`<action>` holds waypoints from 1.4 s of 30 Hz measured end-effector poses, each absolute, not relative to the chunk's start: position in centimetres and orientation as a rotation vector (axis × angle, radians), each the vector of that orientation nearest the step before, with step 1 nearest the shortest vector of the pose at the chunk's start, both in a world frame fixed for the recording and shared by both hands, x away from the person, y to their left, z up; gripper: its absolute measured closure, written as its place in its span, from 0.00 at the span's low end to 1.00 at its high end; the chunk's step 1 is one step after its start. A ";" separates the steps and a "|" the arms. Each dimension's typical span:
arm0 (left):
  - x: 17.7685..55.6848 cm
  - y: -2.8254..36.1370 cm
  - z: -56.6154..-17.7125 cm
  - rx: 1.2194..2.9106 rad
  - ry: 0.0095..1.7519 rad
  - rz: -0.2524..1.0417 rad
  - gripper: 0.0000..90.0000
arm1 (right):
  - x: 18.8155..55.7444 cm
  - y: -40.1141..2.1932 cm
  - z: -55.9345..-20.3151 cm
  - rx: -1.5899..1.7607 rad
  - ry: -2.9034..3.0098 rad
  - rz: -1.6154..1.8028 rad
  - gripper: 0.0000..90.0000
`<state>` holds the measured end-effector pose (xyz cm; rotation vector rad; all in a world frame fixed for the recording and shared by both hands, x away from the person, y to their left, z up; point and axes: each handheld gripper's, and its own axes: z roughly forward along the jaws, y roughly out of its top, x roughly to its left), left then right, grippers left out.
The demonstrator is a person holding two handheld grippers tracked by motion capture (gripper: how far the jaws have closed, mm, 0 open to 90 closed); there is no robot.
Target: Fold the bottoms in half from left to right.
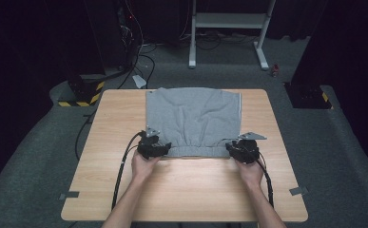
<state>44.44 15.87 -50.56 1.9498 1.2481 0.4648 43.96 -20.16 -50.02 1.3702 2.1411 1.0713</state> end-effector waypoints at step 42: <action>41.6 15.0 -51.9 2.051 1.222 0.485 0.44 | 41.6 -19.2 -51.5 1.271 2.230 0.901 0.67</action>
